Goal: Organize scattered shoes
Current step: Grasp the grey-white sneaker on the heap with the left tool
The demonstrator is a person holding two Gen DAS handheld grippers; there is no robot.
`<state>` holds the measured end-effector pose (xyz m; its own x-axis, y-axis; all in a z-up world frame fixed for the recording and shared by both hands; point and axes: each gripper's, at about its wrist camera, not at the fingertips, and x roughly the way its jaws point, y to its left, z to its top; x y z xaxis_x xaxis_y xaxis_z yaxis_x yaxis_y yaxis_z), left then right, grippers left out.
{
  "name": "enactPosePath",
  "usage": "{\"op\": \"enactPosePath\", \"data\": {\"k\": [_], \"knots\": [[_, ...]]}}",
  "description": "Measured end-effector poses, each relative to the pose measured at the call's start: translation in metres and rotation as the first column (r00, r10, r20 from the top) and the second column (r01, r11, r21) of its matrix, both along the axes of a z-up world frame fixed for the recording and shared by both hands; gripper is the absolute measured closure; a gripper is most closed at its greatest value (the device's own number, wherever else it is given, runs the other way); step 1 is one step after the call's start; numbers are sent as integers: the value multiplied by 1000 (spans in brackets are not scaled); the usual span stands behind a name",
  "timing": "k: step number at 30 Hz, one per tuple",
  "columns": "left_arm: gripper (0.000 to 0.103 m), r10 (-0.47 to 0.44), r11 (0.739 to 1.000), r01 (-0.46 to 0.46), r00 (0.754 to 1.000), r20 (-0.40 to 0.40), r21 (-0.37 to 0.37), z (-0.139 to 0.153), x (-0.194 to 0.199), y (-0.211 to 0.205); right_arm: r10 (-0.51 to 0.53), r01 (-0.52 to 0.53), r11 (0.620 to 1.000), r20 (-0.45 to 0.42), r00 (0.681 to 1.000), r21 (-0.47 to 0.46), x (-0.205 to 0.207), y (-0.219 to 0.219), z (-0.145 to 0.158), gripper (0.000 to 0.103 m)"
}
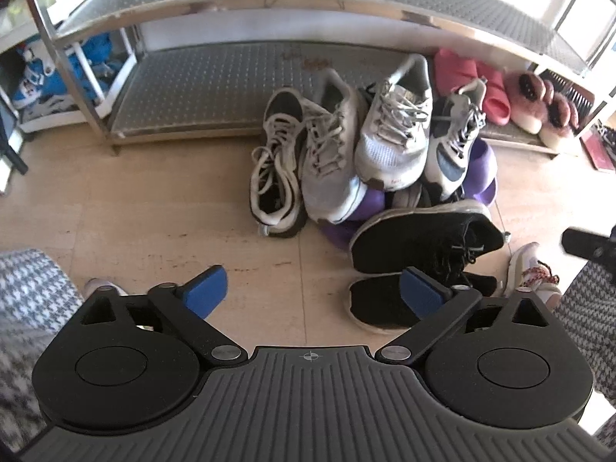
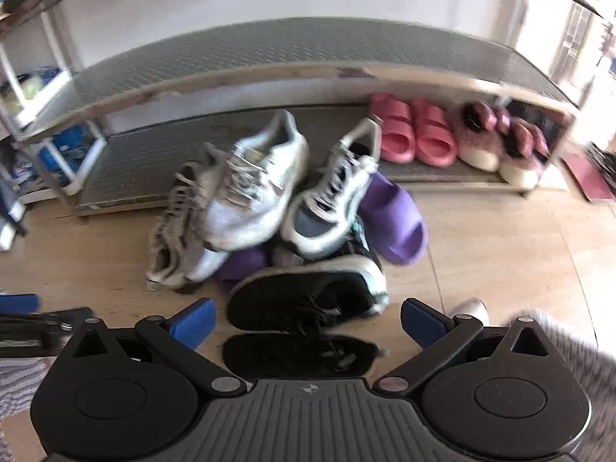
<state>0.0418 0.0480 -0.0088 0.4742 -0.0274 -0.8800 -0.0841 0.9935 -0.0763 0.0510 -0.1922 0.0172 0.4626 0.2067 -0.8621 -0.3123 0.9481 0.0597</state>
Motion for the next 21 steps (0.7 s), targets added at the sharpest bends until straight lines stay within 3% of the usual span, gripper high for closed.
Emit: {"op": "enactPosePath", "data": {"k": [7,9,11,12,14,16,19,21], "knots": [[11,-24,999,24,1000,-16,23,-1,25,5,86,-86,996,0,996,36,64,14,5,1],[11,-30,999,31,999,-20,29,-2,32,7,39,-33,997,-77,996,70,74,9,-12,16],[14,9,999,-12,997,-75,-34,-24,42,11,-36,58,993,-207,978,103,83,3,-29,28],[15,15,997,-22,996,-93,-73,-31,47,10,-59,90,989,-246,968,118,86,2,-31,28],[16,13,994,-24,995,-104,-106,-38,62,4,-79,114,985,-248,966,132,91,-2,-29,27],[18,-14,997,7,996,-86,-74,-41,79,-7,-99,135,981,-241,966,139,96,-6,-27,27],[29,-40,998,37,997,-64,-57,-47,107,-22,-129,165,975,-230,965,148,103,-13,-23,28],[35,-51,996,47,998,-48,-75,-51,127,-31,-149,185,970,-222,964,155,107,-17,-21,39]]}}
